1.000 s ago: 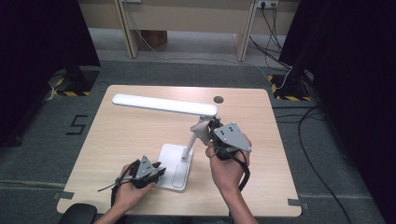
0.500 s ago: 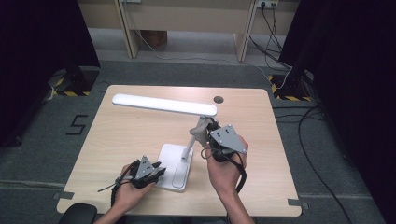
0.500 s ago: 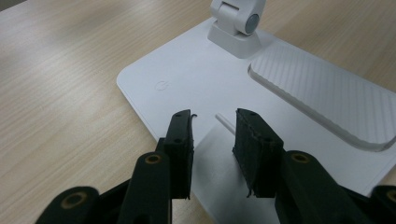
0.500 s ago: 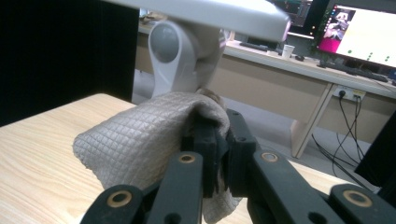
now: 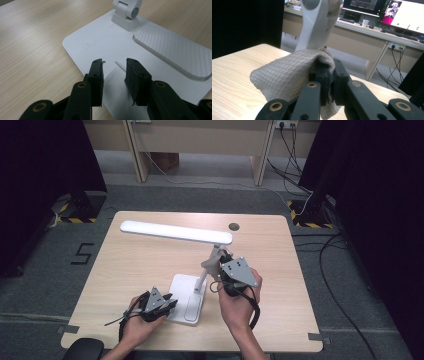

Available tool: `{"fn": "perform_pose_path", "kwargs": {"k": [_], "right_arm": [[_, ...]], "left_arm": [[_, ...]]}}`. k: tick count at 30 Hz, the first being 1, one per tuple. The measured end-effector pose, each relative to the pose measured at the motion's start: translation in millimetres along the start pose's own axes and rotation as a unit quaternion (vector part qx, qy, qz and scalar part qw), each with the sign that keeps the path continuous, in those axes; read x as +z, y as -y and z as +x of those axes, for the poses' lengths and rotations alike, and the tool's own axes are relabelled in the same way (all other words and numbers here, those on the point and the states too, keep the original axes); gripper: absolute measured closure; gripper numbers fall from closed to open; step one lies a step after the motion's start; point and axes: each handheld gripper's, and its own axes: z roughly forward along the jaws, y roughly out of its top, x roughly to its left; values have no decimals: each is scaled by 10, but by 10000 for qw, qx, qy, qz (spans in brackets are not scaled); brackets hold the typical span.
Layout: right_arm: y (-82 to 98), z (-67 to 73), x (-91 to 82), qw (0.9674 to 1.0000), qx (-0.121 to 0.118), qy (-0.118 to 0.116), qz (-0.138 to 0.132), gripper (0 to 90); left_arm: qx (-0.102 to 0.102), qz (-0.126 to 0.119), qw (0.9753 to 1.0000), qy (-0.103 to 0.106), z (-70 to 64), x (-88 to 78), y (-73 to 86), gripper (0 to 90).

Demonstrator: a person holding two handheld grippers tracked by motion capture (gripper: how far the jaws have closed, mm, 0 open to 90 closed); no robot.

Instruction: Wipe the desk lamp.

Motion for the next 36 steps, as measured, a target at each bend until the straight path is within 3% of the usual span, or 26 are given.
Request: {"fn": "perform_pose_path", "kwargs": {"k": [32, 36], "right_arm": [[290, 134, 109, 9991, -46, -118, 411, 859], [344, 166, 129, 9988, 36, -150, 472, 859]], "left_arm": [[-20, -25, 10000, 14, 6, 1, 7, 656], [-21, -30, 10000, 11, 4, 0, 9, 656]]}}
